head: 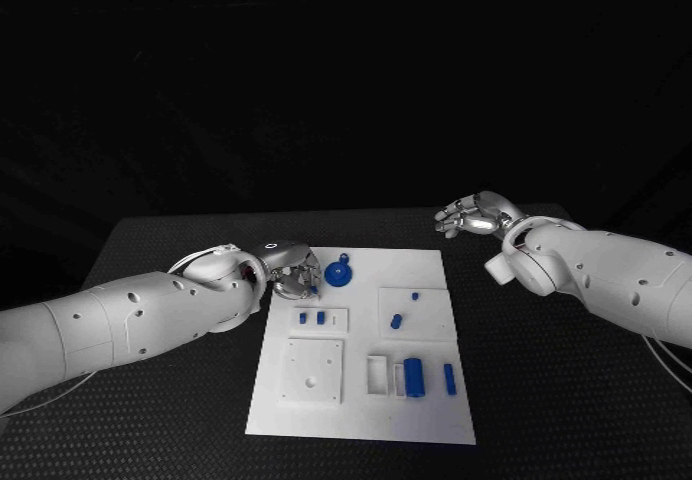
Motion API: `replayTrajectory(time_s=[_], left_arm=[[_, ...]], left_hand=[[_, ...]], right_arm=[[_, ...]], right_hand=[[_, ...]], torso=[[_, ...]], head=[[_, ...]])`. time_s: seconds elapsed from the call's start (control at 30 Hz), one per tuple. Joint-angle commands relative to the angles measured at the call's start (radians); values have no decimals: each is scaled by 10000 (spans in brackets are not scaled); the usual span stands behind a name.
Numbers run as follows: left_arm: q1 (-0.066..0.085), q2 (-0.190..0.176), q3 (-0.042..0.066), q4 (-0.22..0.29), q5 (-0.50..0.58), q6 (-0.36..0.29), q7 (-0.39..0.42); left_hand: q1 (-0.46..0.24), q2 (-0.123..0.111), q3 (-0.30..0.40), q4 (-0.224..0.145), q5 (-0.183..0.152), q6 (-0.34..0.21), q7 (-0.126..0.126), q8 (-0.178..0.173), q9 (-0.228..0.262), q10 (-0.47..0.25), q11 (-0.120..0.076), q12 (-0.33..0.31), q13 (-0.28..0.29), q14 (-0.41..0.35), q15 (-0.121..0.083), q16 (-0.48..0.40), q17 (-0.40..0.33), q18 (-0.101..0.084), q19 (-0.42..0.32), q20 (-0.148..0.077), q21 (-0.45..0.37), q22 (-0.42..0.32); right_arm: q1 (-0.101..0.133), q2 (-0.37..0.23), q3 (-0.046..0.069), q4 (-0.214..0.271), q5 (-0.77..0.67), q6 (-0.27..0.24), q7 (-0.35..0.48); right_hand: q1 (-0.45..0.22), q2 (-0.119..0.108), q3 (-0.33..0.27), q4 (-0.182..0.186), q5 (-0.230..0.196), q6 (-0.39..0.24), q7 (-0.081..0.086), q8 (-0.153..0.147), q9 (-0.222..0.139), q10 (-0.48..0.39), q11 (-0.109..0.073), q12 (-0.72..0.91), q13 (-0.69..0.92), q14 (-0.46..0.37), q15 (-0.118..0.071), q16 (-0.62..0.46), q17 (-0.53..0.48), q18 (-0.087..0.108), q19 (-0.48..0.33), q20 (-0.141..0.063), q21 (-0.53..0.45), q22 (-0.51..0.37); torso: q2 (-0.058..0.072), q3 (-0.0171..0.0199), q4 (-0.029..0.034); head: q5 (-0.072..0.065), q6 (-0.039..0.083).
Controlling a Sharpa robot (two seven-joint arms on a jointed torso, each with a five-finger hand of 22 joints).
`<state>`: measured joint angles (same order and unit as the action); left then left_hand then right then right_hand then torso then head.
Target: Assemble the parts on the task board
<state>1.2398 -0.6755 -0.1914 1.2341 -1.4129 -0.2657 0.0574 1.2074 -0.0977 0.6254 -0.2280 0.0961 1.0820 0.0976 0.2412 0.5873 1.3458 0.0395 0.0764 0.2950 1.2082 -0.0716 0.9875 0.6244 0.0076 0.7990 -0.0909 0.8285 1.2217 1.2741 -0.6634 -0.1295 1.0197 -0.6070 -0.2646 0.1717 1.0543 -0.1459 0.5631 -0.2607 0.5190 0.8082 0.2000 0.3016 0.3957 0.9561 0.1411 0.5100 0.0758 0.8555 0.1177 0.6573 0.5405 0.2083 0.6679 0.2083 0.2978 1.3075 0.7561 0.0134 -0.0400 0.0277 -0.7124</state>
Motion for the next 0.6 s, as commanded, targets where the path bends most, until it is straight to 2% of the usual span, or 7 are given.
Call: replayTrajectory(time_s=[0.03,0.37,0.6], left_arm=[[4,67,-6,-30,52,204,6],[1,112,-15,-111,4,301,24],[1,112,-22,-44,5,493,30]], left_hand=[[16,104,22,-40,43,52,-9,34,7,91,-7,-52,-11,65,0,68,21,-12,103,-759,69,37],[15,116,27,-46,47,48,-8,42,-12,97,-17,-60,-27,94,-13,190,72,17,186,-788,157,124],[12,122,28,-46,45,45,-8,42,-16,98,-18,-61,-29,97,-14,209,80,20,192,-789,166,137]], right_arm=[[-1,1,1,18,-5,125,76],[-1,1,1,19,-5,117,78],[-1,6,1,11,-5,121,80]], right_hand=[[-74,40,-64,-13,66,-24,47,66,-17,-17,15,-36,-15,-50,29,-8,-10,182,63,37,-48,203],[-72,39,-65,-15,66,-26,47,67,-19,-18,16,-36,-16,-50,30,-7,-12,182,64,38,-54,204],[-73,38,-67,-16,65,-26,47,67,-20,-18,16,-36,-16,-50,30,-7,-13,182,66,39,-57,205]], torso=[[6,2,-12],[2,13,-16],[-2,6,-10]], head=[[4,-15],[9,-38],[4,-77]])
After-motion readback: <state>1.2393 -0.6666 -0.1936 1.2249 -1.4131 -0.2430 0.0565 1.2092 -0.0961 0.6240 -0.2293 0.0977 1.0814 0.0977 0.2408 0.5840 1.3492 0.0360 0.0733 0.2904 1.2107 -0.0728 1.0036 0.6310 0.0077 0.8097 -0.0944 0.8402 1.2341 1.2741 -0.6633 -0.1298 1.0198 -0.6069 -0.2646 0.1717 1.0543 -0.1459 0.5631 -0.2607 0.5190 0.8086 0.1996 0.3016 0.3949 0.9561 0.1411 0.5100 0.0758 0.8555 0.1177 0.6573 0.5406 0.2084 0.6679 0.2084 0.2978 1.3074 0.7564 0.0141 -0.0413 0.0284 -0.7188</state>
